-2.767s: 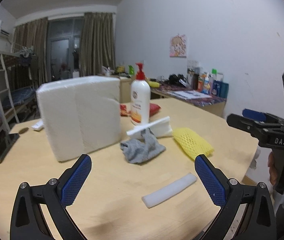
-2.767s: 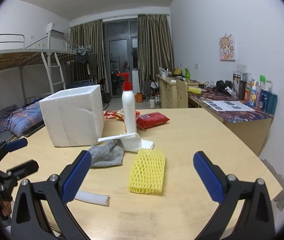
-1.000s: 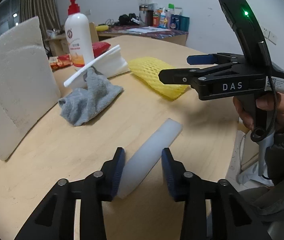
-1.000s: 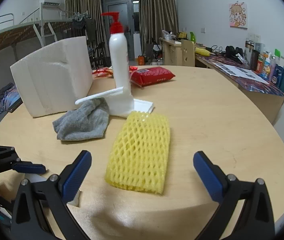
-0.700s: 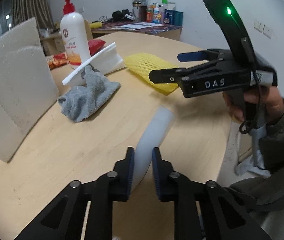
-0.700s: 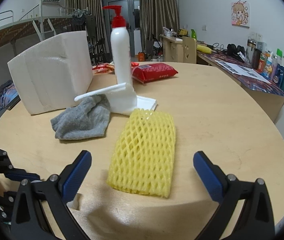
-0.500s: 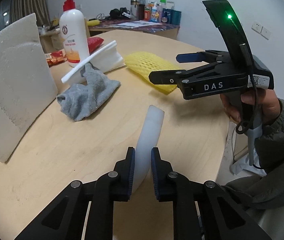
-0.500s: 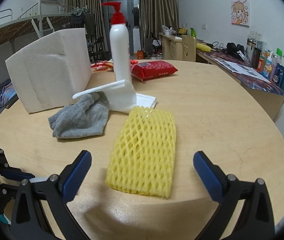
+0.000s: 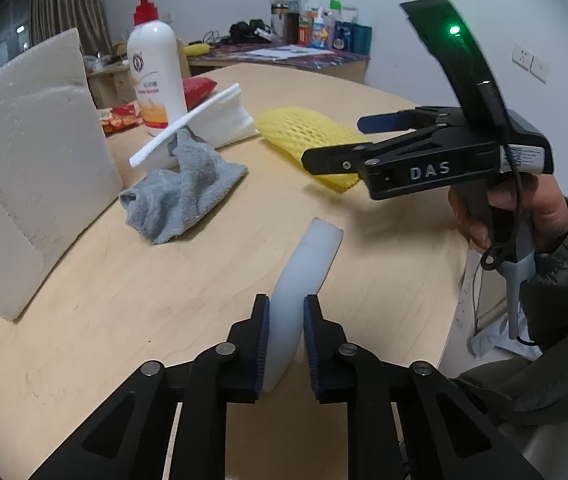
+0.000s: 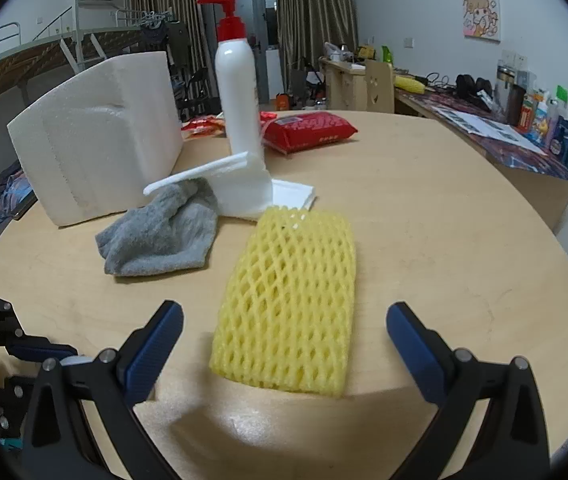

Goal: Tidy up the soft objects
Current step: 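Approach the white foam strip and close the left gripper on it, then lift the foam strip with the left gripper while the right gripper grasps and lifts the yellow net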

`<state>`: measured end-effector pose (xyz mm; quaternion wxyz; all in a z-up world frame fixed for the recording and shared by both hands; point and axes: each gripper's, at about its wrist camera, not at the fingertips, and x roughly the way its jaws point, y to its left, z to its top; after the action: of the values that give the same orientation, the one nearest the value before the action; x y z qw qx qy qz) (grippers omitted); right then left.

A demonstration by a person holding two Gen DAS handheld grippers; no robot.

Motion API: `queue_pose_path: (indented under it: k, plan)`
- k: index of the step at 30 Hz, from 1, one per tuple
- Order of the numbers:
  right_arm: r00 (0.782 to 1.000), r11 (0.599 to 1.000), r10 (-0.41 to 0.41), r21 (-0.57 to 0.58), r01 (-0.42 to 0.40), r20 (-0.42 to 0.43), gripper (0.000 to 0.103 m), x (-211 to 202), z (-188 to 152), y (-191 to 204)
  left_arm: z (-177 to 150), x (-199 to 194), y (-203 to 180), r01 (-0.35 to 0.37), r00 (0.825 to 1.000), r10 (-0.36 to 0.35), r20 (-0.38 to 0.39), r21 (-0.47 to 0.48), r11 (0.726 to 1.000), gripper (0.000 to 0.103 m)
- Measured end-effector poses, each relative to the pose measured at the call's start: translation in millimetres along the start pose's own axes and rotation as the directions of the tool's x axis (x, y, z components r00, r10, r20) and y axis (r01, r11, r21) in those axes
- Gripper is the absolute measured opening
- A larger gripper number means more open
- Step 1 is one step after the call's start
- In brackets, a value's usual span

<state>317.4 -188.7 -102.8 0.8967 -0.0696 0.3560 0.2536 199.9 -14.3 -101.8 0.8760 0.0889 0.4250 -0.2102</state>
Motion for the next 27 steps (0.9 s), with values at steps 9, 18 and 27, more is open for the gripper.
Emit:
queue_pose_path:
  k: [9,18,27]
  plan:
    - [0.999,0.999,0.024,-0.048,-0.025,-0.032,0.036,5.6,-3.7,9.4,-3.9,-4.5,2.6,-0.014,0.999,0.016,0.043,-0.038,0.999,0.015]
    - [0.999,0.999,0.043,-0.014,-0.043,0.002,0.019,-5.7,-4.5,2.5,-4.9,-13.5,2.0,-0.026,0.995,0.033,0.09,-0.071,0.997,0.013]
    - [0.993,0.997,0.072,0.01,-0.073,0.098,0.019,-34.3,0.1,-2.3,-4.5,-39.4,-2.6,-0.117,0.961,0.141,0.239,-0.113,0.987,0.013]
